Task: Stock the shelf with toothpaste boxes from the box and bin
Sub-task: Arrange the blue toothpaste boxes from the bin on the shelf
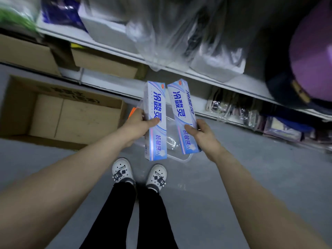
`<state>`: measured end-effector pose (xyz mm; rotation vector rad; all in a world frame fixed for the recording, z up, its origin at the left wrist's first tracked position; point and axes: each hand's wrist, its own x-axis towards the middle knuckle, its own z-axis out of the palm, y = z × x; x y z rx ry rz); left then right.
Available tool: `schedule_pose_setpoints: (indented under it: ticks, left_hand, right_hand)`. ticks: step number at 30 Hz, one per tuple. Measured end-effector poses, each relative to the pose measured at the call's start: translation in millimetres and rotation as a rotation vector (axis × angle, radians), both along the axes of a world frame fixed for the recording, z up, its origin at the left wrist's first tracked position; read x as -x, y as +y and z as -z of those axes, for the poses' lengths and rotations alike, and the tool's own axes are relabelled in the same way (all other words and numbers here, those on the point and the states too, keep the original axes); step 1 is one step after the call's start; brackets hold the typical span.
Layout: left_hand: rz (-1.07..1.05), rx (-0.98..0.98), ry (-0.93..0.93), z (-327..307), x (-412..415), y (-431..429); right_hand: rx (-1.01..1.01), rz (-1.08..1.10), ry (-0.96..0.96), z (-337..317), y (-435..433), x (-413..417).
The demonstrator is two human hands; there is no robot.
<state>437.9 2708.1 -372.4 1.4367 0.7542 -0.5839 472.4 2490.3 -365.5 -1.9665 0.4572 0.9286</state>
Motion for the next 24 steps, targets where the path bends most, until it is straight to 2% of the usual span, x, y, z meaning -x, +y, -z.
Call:
schedule_pose_setpoints:
  ticks: [8, 11, 19, 24]
  left_hand:
    - [0.171, -0.013, -0.073, -134, 18, 34]
    - [0.173, 0.004, -0.117, -184, 20, 42]
    - [0.103, 0.021, -0.353, -313, 8, 52]
    - [0.165, 0.004, -0.562, -392, -7, 53]
  right_hand:
    - [-0.047, -0.077, -0.184, -148, 6, 17]
    - [-0.053, -0.12, -0.271, -198, 12, 19]
    - [0.007, -0.231, -0.604, -322, 16, 8]
    - [0.038, -0.261, -0.822, -404, 9, 1]
